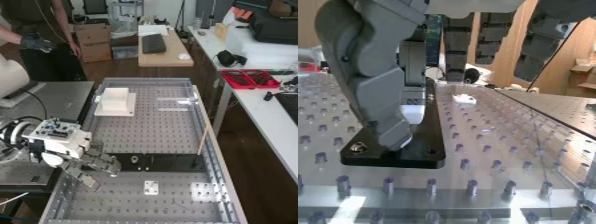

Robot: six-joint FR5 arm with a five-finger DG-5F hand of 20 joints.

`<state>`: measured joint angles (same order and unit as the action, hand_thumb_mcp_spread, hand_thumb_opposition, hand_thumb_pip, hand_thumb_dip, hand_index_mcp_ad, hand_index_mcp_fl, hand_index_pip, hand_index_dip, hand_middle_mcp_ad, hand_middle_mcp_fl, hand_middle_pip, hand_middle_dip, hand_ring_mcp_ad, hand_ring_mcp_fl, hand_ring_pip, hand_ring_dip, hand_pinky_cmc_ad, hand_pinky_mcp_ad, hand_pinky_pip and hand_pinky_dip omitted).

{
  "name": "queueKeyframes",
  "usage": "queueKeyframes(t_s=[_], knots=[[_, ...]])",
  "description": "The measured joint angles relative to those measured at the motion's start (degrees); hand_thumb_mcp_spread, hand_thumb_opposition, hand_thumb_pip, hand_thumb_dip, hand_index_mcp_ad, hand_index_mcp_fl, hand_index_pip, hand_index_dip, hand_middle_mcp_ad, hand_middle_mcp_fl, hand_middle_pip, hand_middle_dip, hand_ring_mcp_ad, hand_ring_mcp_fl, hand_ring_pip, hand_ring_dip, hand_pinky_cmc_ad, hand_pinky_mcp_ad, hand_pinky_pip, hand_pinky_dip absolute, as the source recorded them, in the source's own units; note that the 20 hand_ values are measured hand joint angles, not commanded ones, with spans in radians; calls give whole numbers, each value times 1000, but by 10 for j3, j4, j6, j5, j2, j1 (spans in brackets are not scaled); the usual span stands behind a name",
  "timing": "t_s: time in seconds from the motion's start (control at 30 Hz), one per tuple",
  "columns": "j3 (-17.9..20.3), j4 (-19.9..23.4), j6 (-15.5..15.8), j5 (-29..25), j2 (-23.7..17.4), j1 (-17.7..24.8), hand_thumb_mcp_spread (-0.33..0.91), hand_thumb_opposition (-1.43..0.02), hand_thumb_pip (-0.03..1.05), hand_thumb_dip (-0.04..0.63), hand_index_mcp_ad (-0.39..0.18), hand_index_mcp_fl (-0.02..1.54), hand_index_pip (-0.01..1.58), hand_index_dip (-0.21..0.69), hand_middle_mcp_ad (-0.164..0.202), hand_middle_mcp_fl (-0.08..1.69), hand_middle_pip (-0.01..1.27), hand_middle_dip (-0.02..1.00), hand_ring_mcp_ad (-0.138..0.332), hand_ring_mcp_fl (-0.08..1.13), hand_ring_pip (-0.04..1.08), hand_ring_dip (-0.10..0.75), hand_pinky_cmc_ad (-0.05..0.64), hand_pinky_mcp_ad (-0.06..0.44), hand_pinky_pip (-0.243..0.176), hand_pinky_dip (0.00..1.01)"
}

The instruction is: Grab the smaller nut and place it in the white container

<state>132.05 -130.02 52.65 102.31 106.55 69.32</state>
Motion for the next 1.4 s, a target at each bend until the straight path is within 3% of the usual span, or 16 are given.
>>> queueKeyframes(t_s=[0.47,1.4], knots=[[1,6,-4,-2,2,1,489,-881,614,225,-197,316,1524,77,52,202,134,302,93,16,105,152,365,295,37,208],[-10,-9,2,13,-11,3,492,-958,578,218,-199,382,1522,77,51,204,134,304,91,16,105,152,365,295,35,208]])
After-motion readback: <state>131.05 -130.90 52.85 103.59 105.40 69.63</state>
